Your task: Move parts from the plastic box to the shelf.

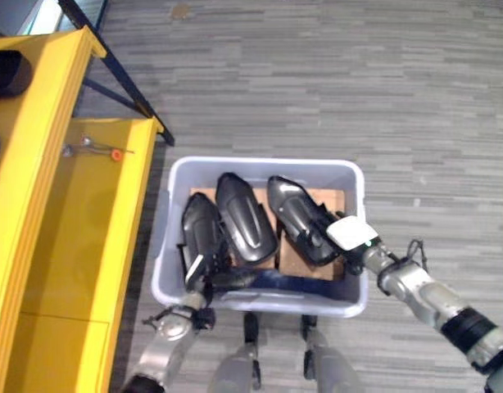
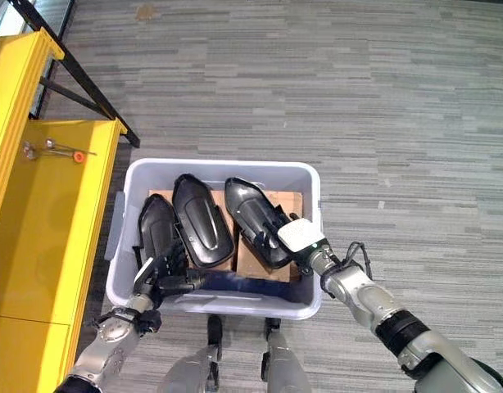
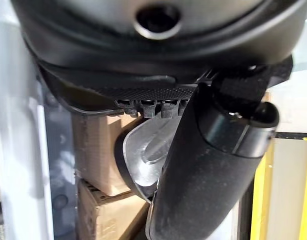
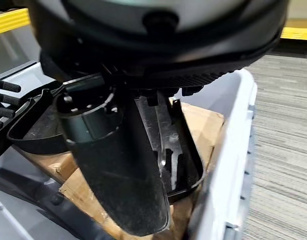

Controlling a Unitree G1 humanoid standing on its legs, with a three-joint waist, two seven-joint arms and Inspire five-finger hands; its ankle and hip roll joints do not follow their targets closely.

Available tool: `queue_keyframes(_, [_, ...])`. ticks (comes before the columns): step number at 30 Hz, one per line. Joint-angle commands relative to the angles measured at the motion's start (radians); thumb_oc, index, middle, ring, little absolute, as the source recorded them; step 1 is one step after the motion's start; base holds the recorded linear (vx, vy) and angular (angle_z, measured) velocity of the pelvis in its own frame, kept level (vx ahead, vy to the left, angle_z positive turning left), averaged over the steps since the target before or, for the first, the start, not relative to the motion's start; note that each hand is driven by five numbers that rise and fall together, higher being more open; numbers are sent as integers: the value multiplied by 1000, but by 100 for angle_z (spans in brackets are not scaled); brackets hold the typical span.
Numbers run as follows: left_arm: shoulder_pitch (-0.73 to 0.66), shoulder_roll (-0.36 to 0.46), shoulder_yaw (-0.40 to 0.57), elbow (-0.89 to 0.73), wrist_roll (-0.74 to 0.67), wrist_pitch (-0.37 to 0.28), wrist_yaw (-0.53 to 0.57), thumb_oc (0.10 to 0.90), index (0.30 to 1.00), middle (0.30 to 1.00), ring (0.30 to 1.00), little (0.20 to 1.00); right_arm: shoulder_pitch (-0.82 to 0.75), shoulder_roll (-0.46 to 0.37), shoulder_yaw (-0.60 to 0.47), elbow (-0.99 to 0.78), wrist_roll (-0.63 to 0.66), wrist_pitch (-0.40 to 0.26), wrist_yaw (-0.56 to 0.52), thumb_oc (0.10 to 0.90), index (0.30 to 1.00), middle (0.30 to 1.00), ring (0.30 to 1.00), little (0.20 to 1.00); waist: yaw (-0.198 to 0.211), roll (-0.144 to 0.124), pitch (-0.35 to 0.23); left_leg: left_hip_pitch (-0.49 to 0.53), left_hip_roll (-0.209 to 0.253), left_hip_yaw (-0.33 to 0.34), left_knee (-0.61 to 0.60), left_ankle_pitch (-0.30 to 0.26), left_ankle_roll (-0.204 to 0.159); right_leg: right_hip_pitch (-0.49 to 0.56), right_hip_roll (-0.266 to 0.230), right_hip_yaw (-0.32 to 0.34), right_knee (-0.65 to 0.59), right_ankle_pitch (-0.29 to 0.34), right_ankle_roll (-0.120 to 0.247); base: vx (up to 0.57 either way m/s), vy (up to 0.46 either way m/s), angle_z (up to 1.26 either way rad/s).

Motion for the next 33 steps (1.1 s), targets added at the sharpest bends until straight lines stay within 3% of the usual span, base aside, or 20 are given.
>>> queue_keyframes(1, [-1,50,-24,-86,-44,-95,17,900,1000,1000,1000,1000,-100,14,31,2,17,0,-59,900,1000,1000,1000,1000,5,-25,-70,-81,-11,21,134,-50,17,-69,-57,84,221,-133,83,0,0,0])
queue_keyframes(17, [-13,49,-24,-90,-51,-102,41,900,1000,1000,1000,1000,-137,89,49,59,72,20,-81,900,1000,1000,1000,1000,15,-20,-47,-150,-29,12,181,-64,26,-121,-58,87,244,-126,82,-2,0,0])
queue_keyframes(33, [-34,55,-27,-89,-57,-108,55,900,1000,1000,1000,1000,-178,68,79,120,49,36,-87,900,1000,1000,1000,1000,12,-1,-24,-227,-40,15,240,-81,28,-207,-46,109,305,-133,76,-10,-7,0])
